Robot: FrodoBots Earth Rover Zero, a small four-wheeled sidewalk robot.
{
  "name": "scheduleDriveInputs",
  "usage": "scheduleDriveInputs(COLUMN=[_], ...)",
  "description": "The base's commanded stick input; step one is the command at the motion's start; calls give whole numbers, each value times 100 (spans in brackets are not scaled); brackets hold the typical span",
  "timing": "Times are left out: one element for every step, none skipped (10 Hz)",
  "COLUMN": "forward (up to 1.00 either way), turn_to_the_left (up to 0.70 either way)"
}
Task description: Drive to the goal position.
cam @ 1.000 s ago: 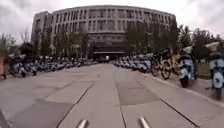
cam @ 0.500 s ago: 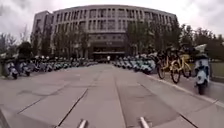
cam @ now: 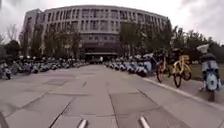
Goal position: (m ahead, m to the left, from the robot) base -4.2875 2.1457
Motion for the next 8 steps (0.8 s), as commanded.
scheduleDriveInputs(forward=[100,100,100,100,100,100,100,100], turn_to_the_left=[0,0,0,0,0,0,0,0])
